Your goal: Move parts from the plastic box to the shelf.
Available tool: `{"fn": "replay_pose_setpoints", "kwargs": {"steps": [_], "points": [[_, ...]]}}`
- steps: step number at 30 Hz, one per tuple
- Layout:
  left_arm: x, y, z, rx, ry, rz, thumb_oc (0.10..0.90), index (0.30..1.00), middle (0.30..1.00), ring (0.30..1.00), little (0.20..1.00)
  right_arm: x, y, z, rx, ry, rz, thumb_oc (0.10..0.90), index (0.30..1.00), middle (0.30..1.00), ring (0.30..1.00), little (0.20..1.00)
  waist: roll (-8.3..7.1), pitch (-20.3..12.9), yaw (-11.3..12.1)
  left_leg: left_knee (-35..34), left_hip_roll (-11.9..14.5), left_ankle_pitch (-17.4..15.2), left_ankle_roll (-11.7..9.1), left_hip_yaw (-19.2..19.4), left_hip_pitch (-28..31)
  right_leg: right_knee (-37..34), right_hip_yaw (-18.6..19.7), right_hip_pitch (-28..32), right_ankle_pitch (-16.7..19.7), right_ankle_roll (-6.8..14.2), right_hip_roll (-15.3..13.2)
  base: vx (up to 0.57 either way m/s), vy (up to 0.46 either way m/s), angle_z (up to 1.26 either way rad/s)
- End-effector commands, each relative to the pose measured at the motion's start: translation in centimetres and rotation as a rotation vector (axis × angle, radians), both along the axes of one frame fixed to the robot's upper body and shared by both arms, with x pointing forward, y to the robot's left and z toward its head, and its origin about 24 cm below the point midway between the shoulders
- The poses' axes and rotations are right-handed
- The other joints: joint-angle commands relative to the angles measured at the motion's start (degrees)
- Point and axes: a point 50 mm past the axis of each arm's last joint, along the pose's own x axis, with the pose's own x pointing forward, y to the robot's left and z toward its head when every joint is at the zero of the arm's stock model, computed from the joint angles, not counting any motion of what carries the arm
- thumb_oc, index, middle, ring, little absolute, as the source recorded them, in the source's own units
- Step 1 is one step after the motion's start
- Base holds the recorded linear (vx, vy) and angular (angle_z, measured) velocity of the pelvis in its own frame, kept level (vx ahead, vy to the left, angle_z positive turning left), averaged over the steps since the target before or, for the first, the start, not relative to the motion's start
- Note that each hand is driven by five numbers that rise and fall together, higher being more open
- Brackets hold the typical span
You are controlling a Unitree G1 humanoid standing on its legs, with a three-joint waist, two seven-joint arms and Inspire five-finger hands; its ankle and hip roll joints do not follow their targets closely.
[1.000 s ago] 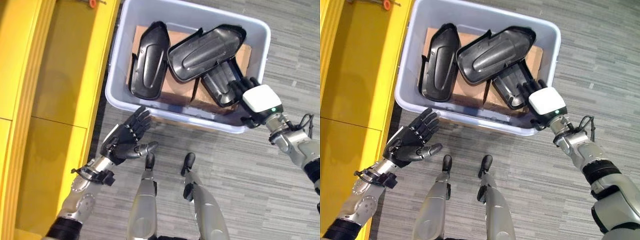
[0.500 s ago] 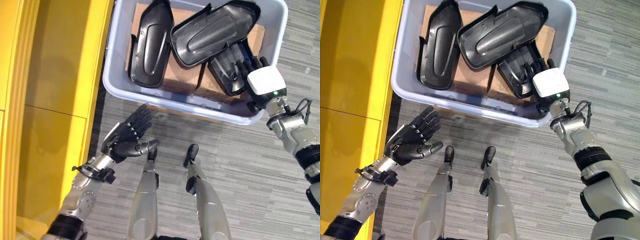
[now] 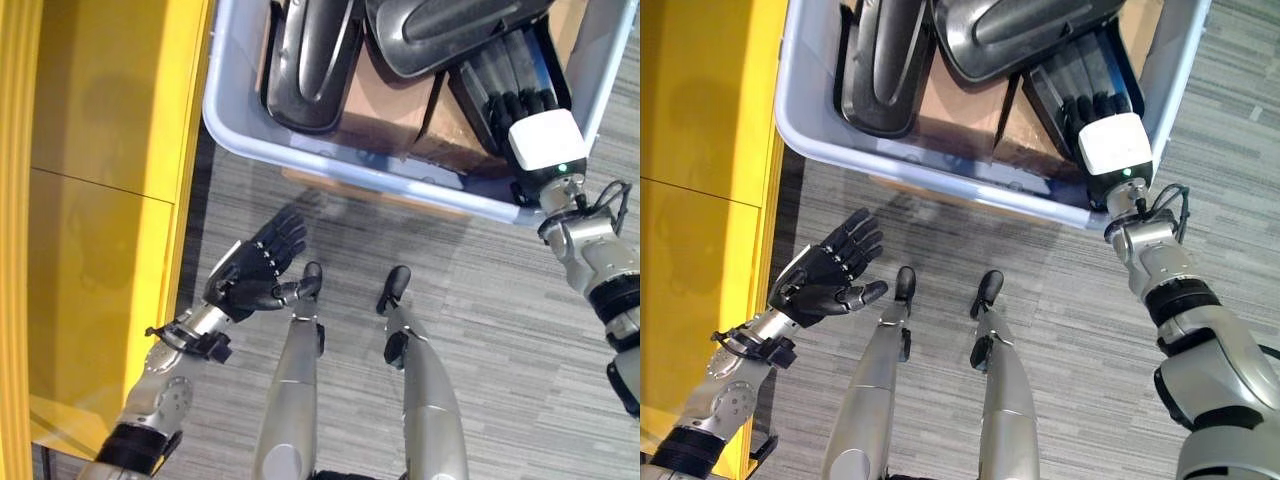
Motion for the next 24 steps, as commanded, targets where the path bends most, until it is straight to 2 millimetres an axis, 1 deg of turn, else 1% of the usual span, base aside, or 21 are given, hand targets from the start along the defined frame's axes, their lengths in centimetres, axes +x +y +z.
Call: {"fn": "replay_pose_setpoints", "kwargs": {"steps": [1,2,6,7,8,9,10,11,12,13,15,17,21,23,24], "points": [[-0.3,-1.2,2.9,-0.039,-0.166,-0.091,0.9,1.0,1.0,1.0,1.0,-1.0,-3.5,0.4,-0.034,0.003,-0.126,0.9,1.0,1.0,1.0,1.0,4.61,-1.39,-1.19,0.96,0.64,-0.78,1.62,0.1,-3.88,9.22,-1.03,-0.95,-10.72,4.52,-0.74,0.0,-0.044,0.02],[-0.3,-1.2,3.0,-0.039,-0.166,-0.091,0.9,1.0,1.0,1.0,1.0,-1.0,-3.5,0.4,-0.033,0.003,-0.126,0.9,1.0,1.0,1.0,1.0,4.6,-1.39,-1.19,1.02,0.64,-0.8,1.63,0.1,-3.93,9.26,-1.04,-1.0,-10.74,4.52,-0.75,0.0,-0.044,0.02],[-0.1,-1.1,3.0,-0.036,-0.155,-0.096,0.9,1.0,1.0,1.0,1.0,-1.0,-3.9,0.1,0.0,0.031,-0.149,0.9,1.0,1.0,1.0,1.0,5.32,-1.39,-1.18,3.9,0.86,-1.4,1.95,-0.34,-7.46,12.42,-1.05,-4.73,-11.26,4.42,-1.42,0.01,-0.045,-0.01],[-0.1,-1.1,3.0,-0.035,-0.155,-0.097,0.9,1.0,1.0,1.0,1.0,-1.0,-3.9,0.1,0.005,0.034,-0.152,0.9,1.0,1.0,1.0,1.0,5.35,-1.39,-1.19,4.0,0.87,-1.43,1.96,-0.36,-7.58,12.54,-1.05,-4.85,-11.29,4.42,-1.45,0.02,-0.037,0.0],[-0.1,-1.1,3.0,-0.023,-0.153,-0.097,0.9,1.0,1.0,1.0,1.0,-1.1,-4.3,-0.1,0.032,0.051,-0.181,0.9,1.0,1.0,1.0,1.0,5.48,-1.39,-1.32,4.96,0.92,-1.67,2.04,-0.52,-8.67,13.43,-0.97,-5.88,-11.55,4.27,-1.47,0.03,-0.048,0.03],[-0.1,-1.0,3.0,-0.02,-0.153,-0.102,0.9,1.0,1.0,1.0,1.0,-1.2,-5.2,-0.8,0.098,0.123,-0.267,0.598,0.577,0.577,0.577,0.577,5.76,-1.39,-1.37,6.41,1.03,-2.15,2.19,-0.75,-10.34,14.97,-0.7,-7.61,-12.05,3.99,-1.45,0.03,-0.05,0.03],[-0.1,-1.0,3.0,-0.021,-0.154,-0.102,0.9,1.0,1.0,1.0,1.0,-1.2,-5.3,-0.9,0.103,0.132,-0.274,0.463,0.388,0.388,0.388,0.388,5.79,-1.39,-1.38,6.64,1.05,-2.22,2.21,-0.78,-10.63,15.2,-0.69,-7.89,-12.14,3.94,-1.47,0.02,-0.036,0.02],[-0.1,-0.9,3.0,-0.02,-0.155,-0.1,0.9,1.0,1.0,1.0,1.0,-1.3,-5.5,-1.2,0.116,0.146,-0.285,0.4,0.3,0.3,0.3,0.3,5.84,-1.39,-1.37,6.92,1.02,-2.29,2.26,-0.87,-11.06,15.53,-0.63,-8.29,-12.26,3.86,-1.42,0.02,-0.03,0.0],[-0.1,-0.9,3.1,-0.015,-0.162,-0.095,0.9,1.0,1.0,1.0,1.0,-1.5,-6.1,-1.9,0.161,0.192,-0.33,0.4,0.3,0.3,0.3,0.3,6.04,-1.39,-1.38,7.86,0.91,-2.52,2.41,-1.27,-12.37,16.61,-0.43,-9.59,-12.59,3.68,-1.38,0.03,-0.046,0.0],[0.0,-0.9,3.2,-0.019,-0.162,-0.096,0.9,1.0,1.0,1.0,1.0,-1.6,-6.5,-2.3,0.172,0.203,-0.348,0.4,0.3,0.3,0.3,0.3,6.21,-1.39,-1.37,8.87,0.87,-2.82,2.58,-1.54,-13.4,17.66,-0.38,-10.61,-12.82,3.56,-1.5,0.03,-0.046,0.0],[0.0,-0.9,3.3,-0.018,-0.16,-0.102,0.9,1.0,1.0,1.0,1.0,-1.7,-6.6,-2.6,0.184,0.205,-0.345,0.4,0.3,0.3,0.3,0.3,6.39,-1.39,-1.25,10.1,0.63,-3.29,2.87,-1.89,-14.54,18.74,-0.39,-11.68,-13.11,3.42,-1.62,0.03,-0.045,-0.03],[0.0,-1.0,3.5,-0.01,-0.158,-0.112,0.9,1.0,1.0,1.0,1.0,-1.6,-6.3,-2.7,0.187,0.203,-0.296,0.4,0.3,0.3,0.3,0.3,6.48,-1.39,-1.19,11.23,0.58,-3.66,3.02,-2.2,-15.44,19.65,-0.56,-12.46,-13.22,3.35,-1.79,0.04,-0.045,-0.03],[-0.4,-0.9,3.4,-0.022,-0.148,-0.121,0.9,1.0,1.0,1.0,1.0,-1.3,-4.5,-2.1,0.199,0.135,-0.126,0.4,0.3,0.3,0.3,0.3,6.38,-1.39,-1.39,12.35,0.68,-4.05,3.1,-2.44,-16.1,20.54,-0.58,-12.99,-13.36,3.27,-1.54,0.03,-0.021,0.07],[-0.5,-0.9,3.4,-0.064,-0.153,-0.12,0.9,1.0,1.0,1.0,1.0,-1.3,-3.6,-1.8,0.196,0.081,-0.048,0.4,0.3,0.3,0.3,0.3,6.1,-1.39,-1.69,12.3,0.85,-4.12,3.12,-2.41,-15.69,20.62,-0.43,-12.66,-13.45,3.26,-1.29,0.02,0.019,-0.11],[-0.8,-0.9,3.4,-0.093,-0.16,-0.117,0.9,1.0,1.0,1.0,1.0,-1.6,-2.9,-2.0,0.181,0.045,0.011,0.4,0.3,0.3,0.3,0.3,5.84,-1.39,-2.15,12.12,0.96,-4.13,3.14,-2.27,-15.18,20.44,-0.2,-12.24,-13.45,3.32,-1.06,0.02,0.048,0.13]]}}
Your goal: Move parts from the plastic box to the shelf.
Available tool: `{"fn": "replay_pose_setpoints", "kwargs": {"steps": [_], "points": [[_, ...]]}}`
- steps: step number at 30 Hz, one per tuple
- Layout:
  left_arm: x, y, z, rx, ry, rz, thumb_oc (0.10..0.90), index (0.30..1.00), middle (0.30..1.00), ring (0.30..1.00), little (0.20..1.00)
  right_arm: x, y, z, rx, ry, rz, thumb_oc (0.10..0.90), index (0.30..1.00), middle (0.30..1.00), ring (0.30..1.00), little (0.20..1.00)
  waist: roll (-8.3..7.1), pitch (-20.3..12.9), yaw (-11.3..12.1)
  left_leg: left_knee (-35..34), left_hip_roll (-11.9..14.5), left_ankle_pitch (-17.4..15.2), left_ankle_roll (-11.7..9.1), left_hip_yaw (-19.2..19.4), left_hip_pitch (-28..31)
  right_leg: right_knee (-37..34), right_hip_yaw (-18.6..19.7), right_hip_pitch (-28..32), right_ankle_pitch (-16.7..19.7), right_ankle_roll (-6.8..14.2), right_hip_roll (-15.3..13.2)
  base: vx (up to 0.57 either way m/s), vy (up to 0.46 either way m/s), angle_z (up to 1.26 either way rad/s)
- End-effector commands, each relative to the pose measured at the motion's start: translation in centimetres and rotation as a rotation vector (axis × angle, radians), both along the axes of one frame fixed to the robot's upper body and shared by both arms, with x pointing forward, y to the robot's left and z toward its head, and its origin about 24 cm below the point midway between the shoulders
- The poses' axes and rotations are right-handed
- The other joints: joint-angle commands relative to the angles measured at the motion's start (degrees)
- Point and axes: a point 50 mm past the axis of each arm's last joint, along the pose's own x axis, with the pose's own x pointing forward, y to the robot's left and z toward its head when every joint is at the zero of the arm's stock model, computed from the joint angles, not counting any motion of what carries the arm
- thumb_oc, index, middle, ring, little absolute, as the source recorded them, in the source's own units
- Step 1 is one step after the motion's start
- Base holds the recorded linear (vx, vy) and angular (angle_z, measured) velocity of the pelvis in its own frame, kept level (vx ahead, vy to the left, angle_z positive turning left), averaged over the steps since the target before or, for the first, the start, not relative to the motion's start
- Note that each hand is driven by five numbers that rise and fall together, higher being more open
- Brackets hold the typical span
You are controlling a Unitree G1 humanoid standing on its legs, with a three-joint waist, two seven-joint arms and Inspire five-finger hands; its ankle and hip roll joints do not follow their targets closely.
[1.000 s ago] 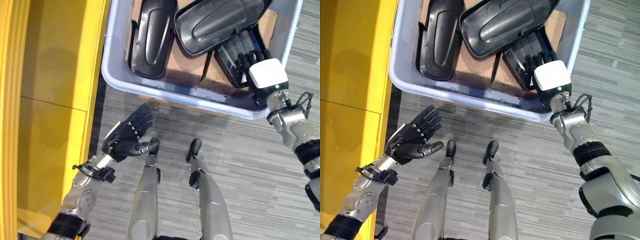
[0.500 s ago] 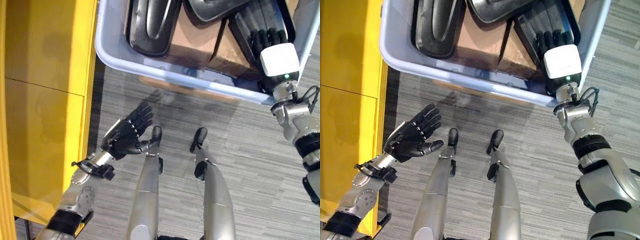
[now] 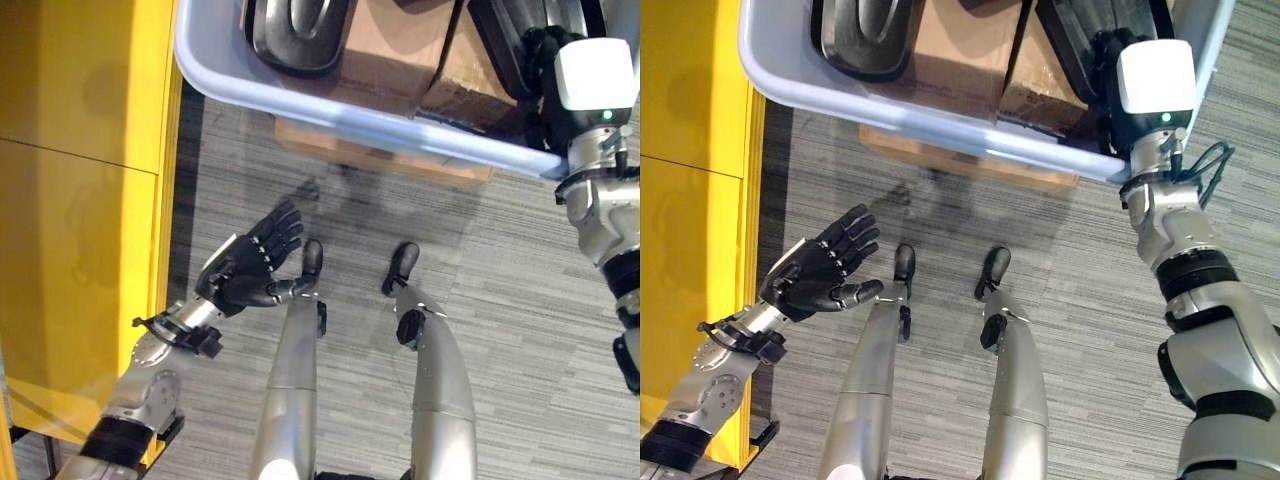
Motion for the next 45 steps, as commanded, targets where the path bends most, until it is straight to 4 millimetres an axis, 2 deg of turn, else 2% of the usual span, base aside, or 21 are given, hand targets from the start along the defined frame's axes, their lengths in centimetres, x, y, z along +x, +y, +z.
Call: {"fn": "replay_pose_setpoints", "kwargs": {"steps": [1,8,13,17,23,24,25,27,28,32,37,40,41,45], "points": [[-1.0,-1.8,2.1,-0.169,-0.148,-0.099,0.9,1.0,1.0,1.0,1.0,-1.6,-2.3,-8.0,-0.068,0.23,-0.006,0.4,0.3,0.3,0.3,0.3,4.88,-1.06,-1.7,-0.09,0.53,-1.67,3.69,-0.31,0.91,-2.4,-1.8,3.52,-2.16,1.0,0.9,0.02,0.059,0.26],[-2.3,-1.8,1.1,-0.203,-0.155,-0.081,0.9,1.0,1.0,1.0,1.0,-4.4,2.1,-8.5,-0.104,-0.06,0.291,0.4,0.3,0.3,0.3,0.3,3.84,-1.06,-4.11,-2.66,0.97,-1.71,3.33,1.31,6.94,-5.4,-0.25,8.81,-2.13,0.98,2.31,0.02,0.068,-0.11],[-2.8,-1.9,0.4,-0.228,-0.16,-0.072,0.9,1.0,1.0,1.0,1.0,-6.1,4.4,-8.8,-0.142,-0.137,0.425,0.4,0.3,0.3,0.3,0.3,3.04,-1.06,-5.37,-4.47,1.34,-1.88,2.96,2.58,11.6,-7.62,0.64,13.04,-2.12,1.12,2.79,0.0,0.074,-0.1],[-2.9,-2.0,0.3,-0.242,-0.167,-0.076,0.9,1.0,1.0,1.0,1.0,-6.7,5.2,-9.1,-0.18,-0.187,0.472,0.4,0.3,0.3,0.3,0.3,2.58,-1.06,-5.6,-6.12,1.55,-1.69,2.6,3.37,14.65,-9.28,0.83,16.12,-2.07,1.22,2.92,-0.01,0.053,-0.09],[-3.1,-2.3,0.2,-0.244,-0.177,-0.094,0.9,1.0,1.0,1.0,1.0,-7.1,4.9,-8.7,-0.193,-0.284,0.465,0.4,0.3,0.3,0.3,0.3,2.49,-1.06,-5.26,-8.4,1.68,-1.46,2.34,3.89,18.76,-11.35,0.83,20.18,-2.14,1.37,2.97,-0.02,0.027,0.03],[-3.0,-2.3,0.5,-0.244,-0.188,-0.098,0.9,1.0,1.0,1.0,1.0,-7.1,4.9,-8.3,-0.195,-0.304,0.46,0.4,0.3,0.3,0.3,0.3,2.43,-1.06,-5.23,-8.95,1.79,0.21,2.61,4.17,17.7,-12.06,0.41,19.26,-0.7,0.86,2.95,0.0,0.0,0.0],[-3.2,-2.4,0.3,-0.238,-0.181,-0.108,0.9,1.0,1.0,1.0,1.0,-7.0,4.6,-8.0,-0.193,-0.312,0.448,0.4,0.3,0.3,0.3,0.3,2.49,-1.06,-5.02,-9.45,1.87,-1.23,2.2,4.17,20.49,-12.27,0.77,21.86,-2.13,1.45,2.98,0.0,0.0,0.0],[-3.0,-2.7,1.0,-0.224,-0.199,-0.123,0.9,1.0,1.0,1.0,1.0,-6.3,4.4,-5.5,-0.234,-0.352,0.415,0.4,0.3,0.3,0.3,0.3,2.62,-1.06,-4.34,-11.45,2.04,-0.7,2.01,4.47,23.08,-14.07,0.42,24.31,-1.82,1.54,2.8,0.01,0.032,-0.01],[-2.8,-2.7,1.3,-0.227,-0.208,-0.123,0.9,1.0,1.0,1.0,1.0,-6.1,4.4,-4.3,-0.245,-0.373,0.405,0.4,0.3,0.3,0.3,0.3,2.66,-1.06,-4.17,-12.06,2.2,0.88,2.24,4.75,22.57,-14.68,-0.07,23.92,-0.6,1.02,2.77,-0.05,0.029,-0.03],[-2.8,-2.6,1.6,-0.219,-0.205,-0.15,0.9,1.0,1.0,1.0,1.0,-5.6,3.8,-1.0,-0.235,-0.422,0.374,0.4,0.3,0.3,0.3,0.3,3.08,-1.06,-2.92,-13.16,2.0,1.11,2.09,4.49,25.33,-14.65,-0.35,26.76,-1.35,0.81,2.84,0.0,0.01,-0.01],[-3.4,-2.3,1.3,-0.236,-0.193,-0.155,0.9,1.0,1.0,1.0,1.0,-5.7,4.2,1.2,-0.177,-0.383,0.436,0.4,0.3,0.3,0.3,0.3,3.25,-1.06,-1.87,-15.19,1.98,1.31,1.86,4.45,29.84,-14.99,-0.79,31.03,-2.44,0.72,2.87,0.03,0.025,0.0],[-3.9,-2.2,1.0,-0.25,-0.189,-0.153,0.9,1.0,1.0,1.0,1.0,-6.2,5.1,0.7,-0.104,-0.325,0.523,0.4,0.3,0.3,0.3,0.3,3.15,-1.06,-1.82,-16.7,2.17,1.58,1.63,4.67,32.82,-15.91,-0.76,33.9,-2.78,0.79,2.92,0.05,0.064,0.02],[-4.2,-2.3,0.8,-0.254,-0.188,-0.158,0.9,1.0,1.0,1.0,1.0,-6.7,5.9,-0.7,-0.079,-0.288,0.577,0.4,0.3,0.3,0.3,0.3,3.21,-1.06,-1.91,-18.07,2.3,1.82,1.61,5.03,35.15,-16.96,-0.67,36.02,-2.77,0.87,2.92,0.04,0.084,0.04],[-4.6,-2.6,0.3,-0.273,-0.179,-0.158,0.9,1.0,1.0,1.0,1.0,-7.6,7.2,-3.6,0.008,-0.243,0.664,0.4,0.3,0.3,0.3,0.3,3.34,-2.2,-2.44,-19.88,2.35,2.08,1.59,5.34,38.38,-19.23,-0.29,39.35,-2.59,0.96,2.85,0.04,0.078,0.03]]}}
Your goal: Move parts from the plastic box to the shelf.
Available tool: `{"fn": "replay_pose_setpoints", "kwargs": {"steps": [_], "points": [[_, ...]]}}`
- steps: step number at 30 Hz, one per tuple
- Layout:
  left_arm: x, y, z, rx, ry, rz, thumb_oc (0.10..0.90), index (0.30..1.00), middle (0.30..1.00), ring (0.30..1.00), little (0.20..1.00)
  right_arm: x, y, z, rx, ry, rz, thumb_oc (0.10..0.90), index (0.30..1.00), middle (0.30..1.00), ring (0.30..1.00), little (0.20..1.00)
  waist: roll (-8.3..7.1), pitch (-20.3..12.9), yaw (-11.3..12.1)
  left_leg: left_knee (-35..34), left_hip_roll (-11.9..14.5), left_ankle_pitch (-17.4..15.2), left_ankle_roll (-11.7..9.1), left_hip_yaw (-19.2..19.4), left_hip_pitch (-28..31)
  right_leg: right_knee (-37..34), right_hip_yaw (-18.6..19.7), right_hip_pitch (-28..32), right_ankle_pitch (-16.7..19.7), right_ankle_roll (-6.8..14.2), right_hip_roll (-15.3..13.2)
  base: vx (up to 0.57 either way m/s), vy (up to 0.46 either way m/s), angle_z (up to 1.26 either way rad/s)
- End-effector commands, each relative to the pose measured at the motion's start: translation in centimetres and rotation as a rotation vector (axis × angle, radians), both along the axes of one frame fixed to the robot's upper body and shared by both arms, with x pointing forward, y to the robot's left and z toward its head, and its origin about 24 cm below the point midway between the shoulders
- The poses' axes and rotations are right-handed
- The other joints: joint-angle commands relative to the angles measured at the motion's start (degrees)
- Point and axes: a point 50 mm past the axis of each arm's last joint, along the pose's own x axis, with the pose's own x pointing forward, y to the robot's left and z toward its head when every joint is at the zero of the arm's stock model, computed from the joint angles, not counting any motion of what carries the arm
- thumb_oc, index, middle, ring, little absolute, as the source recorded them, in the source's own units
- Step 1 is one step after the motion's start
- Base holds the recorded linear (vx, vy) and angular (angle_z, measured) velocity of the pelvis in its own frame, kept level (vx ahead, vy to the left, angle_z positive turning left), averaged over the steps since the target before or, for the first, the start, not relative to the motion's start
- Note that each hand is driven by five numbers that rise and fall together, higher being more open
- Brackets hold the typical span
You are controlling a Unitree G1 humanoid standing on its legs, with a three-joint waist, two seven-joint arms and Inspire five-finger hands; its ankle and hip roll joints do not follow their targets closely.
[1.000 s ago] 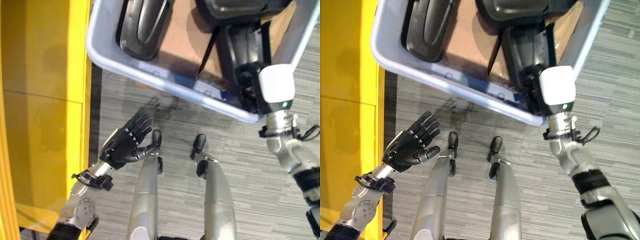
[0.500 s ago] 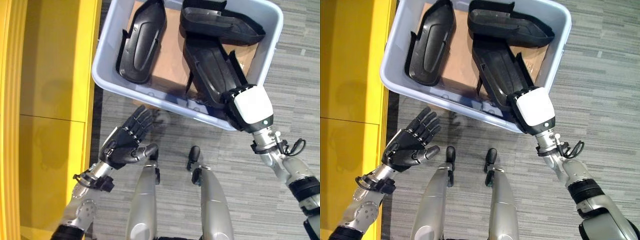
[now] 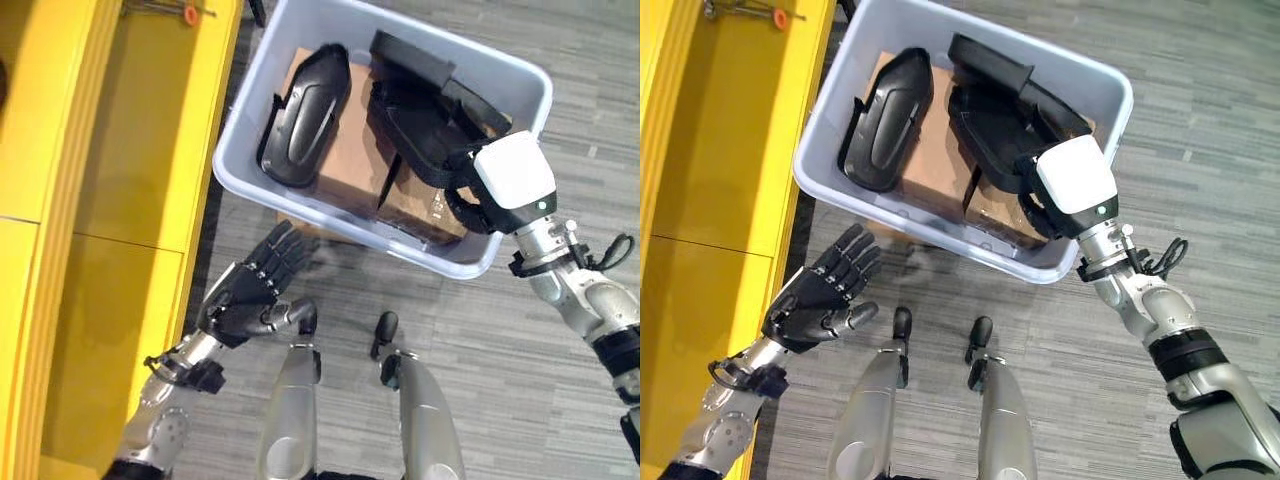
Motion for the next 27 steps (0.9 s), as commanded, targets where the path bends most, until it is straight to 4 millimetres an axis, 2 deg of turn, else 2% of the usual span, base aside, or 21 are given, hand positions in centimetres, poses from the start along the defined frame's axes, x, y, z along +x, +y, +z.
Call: {"fn": "replay_pose_setpoints", "kwargs": {"steps": [1,8,14,15,19,27], "points": [[-0.5,-2.1,3.6,-0.067,-0.23,-0.112,0.9,1.0,1.0,1.0,1.0,-1.4,1.8,6.2,0.101,-0.263,0.184,0.4,0.3,0.3,0.3,0.3,2.81,-3.03,-1.87,-1.72,1.94,-0.5,0.12,0.44,2.46,-0.77,-1.19,5.68,-6.41,2.68,0.81,0.05,0.085,0.0],[-0.4,-3.2,3.3,-0.091,-0.236,-0.109,0.9,1.0,1.0,1.0,1.0,-3.4,4.3,4.0,0.269,-0.13,0.348,0.4,0.3,0.3,0.3,0.3,2.49,-6.78,-3.67,-5.25,1.75,-0.08,0.01,1.15,8.05,-6.23,-0.04,11.76,-4.97,3.24,0.42,0.03,0.093,-0.03],[-0.7,-3.3,2.7,-0.116,-0.215,-0.093,0.9,1.0,1.0,1.0,1.0,-4.7,4.4,3.3,0.327,-0.07,0.377,0.4,0.3,0.3,0.3,0.3,1.97,-10.12,-4.61,-7.83,1.59,0.28,-0.16,1.89,12.09,-10.38,0.61,16.46,-3.83,3.75,0.08,0.06,0.084,-0.04],[-0.9,-3.5,2.3,-0.14,-0.198,-0.108,0.9,1.0,1.0,1.0,1.0,-4.9,4.2,2.8,0.335,-0.047,0.369,0.4,0.3,0.3,0.3,0.3,1.69,-11.75,-4.92,-9.07,1.54,0.28,-0.18,2.33,14.11,-12.27,0.82,18.7,-3.3,3.99,-0.15,0.06,0.07,-0.04],[-1.3,-3.8,1.9,-0.149,-0.197,-0.128,0.9,1.0,1.0,1.0,1.0,-5.5,3.9,2.3,0.356,-0.041,0.365,0.4,0.3,0.3,0.3,0.3,1.45,-14.25,-5.38,-10.98,1.58,0.3,-0.31,2.93,17.44,-14.97,0.94,22.48,-2.61,4.39,-0.5,0.07,0.09,-0.02],[-1.8,-3.5,1.0,-0.131,-0.149,-0.075,0.9,1.0,1.0,1.0,1.0,-6.7,3.7,1.5,0.552,0.004,0.421,0.4,0.3,0.3,0.3,0.3,1.14,-19.88,-6.09,-13.36,1.08,-0.68,-0.03,3.89,23.69,-19.44,0.99,28.97,-0.97,5.2,-1.67,0.08,0.04,-0.03]]}}
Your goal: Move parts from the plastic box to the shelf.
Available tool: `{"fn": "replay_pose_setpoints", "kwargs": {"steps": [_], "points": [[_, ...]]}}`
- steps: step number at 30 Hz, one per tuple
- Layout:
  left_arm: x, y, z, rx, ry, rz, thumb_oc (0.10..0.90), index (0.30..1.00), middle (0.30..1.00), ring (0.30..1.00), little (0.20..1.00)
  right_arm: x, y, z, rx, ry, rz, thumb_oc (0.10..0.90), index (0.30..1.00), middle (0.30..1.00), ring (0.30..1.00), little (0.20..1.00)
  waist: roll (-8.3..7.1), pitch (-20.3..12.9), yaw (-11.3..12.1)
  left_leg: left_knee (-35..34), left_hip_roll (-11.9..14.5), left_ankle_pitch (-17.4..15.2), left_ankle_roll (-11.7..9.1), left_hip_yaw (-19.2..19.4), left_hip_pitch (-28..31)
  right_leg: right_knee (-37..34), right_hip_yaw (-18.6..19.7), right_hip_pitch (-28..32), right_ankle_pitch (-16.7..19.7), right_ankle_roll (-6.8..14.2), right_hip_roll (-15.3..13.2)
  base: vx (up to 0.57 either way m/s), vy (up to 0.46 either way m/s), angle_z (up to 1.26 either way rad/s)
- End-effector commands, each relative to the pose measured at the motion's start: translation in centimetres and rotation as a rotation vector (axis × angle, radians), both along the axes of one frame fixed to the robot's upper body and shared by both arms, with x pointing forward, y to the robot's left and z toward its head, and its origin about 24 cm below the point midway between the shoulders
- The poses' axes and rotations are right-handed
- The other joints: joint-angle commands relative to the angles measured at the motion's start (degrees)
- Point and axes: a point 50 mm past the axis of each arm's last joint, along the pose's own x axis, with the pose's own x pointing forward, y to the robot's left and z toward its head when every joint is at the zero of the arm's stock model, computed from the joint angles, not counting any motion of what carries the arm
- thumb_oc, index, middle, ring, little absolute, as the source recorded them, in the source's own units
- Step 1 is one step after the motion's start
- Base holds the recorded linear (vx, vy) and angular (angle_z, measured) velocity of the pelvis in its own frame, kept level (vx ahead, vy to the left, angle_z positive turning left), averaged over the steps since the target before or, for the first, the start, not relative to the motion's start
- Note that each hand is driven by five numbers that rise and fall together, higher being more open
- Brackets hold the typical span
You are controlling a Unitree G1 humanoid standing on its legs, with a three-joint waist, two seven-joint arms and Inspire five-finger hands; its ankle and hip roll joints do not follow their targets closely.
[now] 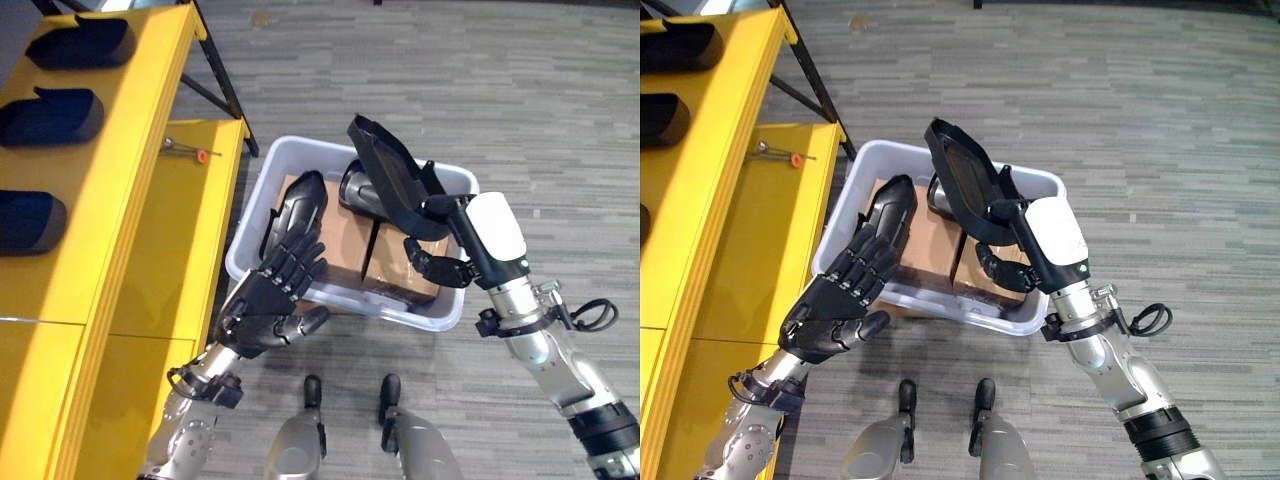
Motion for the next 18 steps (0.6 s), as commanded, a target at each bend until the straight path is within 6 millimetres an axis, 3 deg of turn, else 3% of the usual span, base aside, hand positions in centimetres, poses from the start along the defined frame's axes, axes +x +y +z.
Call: {"fn": "replay_pose_setpoints", "kwargs": {"steps": [1,9,13,15,16,17,18], "points": [[-1.1,-0.1,1.0,0.001,-0.095,0.006,0.9,1.0,1.0,1.0,1.0,-2.0,1.6,4.4,0.206,-0.24,0.174,0.4,0.3,0.3,0.3,0.3,-2.3,-12.26,-0.46,2.85,1.69,-2.66,-0.44,0.92,-1.17,-2.07,-0.05,4.28,-4.04,2.71,-3.13,0.0,0.0,0.0],[-1.2,1.1,1.6,0.017,-0.112,0.109,0.9,1.0,1.0,1.0,1.0,-2.9,3.3,4.9,0.312,-0.249,0.278,0.4,0.3,0.3,0.3,0.3,-1.66,-13.58,0.2,3.07,0.91,-4.17,-0.1,1.38,1.54,-5.22,-1.07,7.43,-2.68,3.08,-3.86,0.0,-0.036,0.0],[-1.4,1.3,1.7,0.021,-0.105,0.169,0.9,1.0,1.0,1.0,1.0,-2.6,5.0,5.1,0.344,-0.223,0.355,0.4,0.3,0.3,0.3,0.3,-1.23,-13.44,2.07,3.88,1.04,-4.08,-0.42,0.38,1.64,-4.97,-2.87,8.38,-3.28,2.32,-3.8,-0.01,-0.116,0.1],[-1.7,1.4,1.6,0.022,-0.101,0.186,0.9,1.0,1.0,1.0,1.0,-2.4,5.7,5.5,0.353,-0.226,0.39,0.4,0.3,0.3,0.3,0.3,-1.0,-13.44,2.96,3.32,1.81,-3.0,-1.03,0.13,1.3,-5.21,-4.4,8.53,-3.38,1.93,-3.79,-0.03,-0.091,0.33],[-1.9,1.3,1.4,0.007,-0.102,0.184,0.9,1.0,1.0,1.0,1.0,-2.3,6.6,5.9,0.351,-0.231,0.41,0.4,0.3,0.3,0.3,0.3,-0.44,-13.18,3.79,1.47,3.83,-0.46,-2.34,1.95,0.94,-5.43,-7.28,8.72,-3.59,1.55,-3.77,-0.07,-0.058,0.45],[-1.9,1.3,1.4,0.004,-0.103,0.184,0.9,1.0,1.0,1.0,1.0,-2.3,6.7,6.0,0.352,-0.231,0.415,0.4,0.3,0.3,0.3,0.3,-0.4,-13.25,3.79,1.27,4.06,0.0,-2.5,2.24,0.61,-5.48,-7.73,8.57,-3.51,1.49,-3.8,-0.1,-0.052,0.54],[-1.9,1.1,1.3,-0.002,-0.106,0.166,0.9,1.0,1.0,1.0,1.0,-2.3,6.9,6.0,0.351,-0.237,0.411,0.4,0.3,0.3,0.3,0.3,-0.21,-13.18,3.77,1.51,5.25,0.87,-2.94,5.02,-0.21,-5.34,-10.01,8.57,-3.69,1.32,-4.15,-0.11,-0.029,0.8]]}}
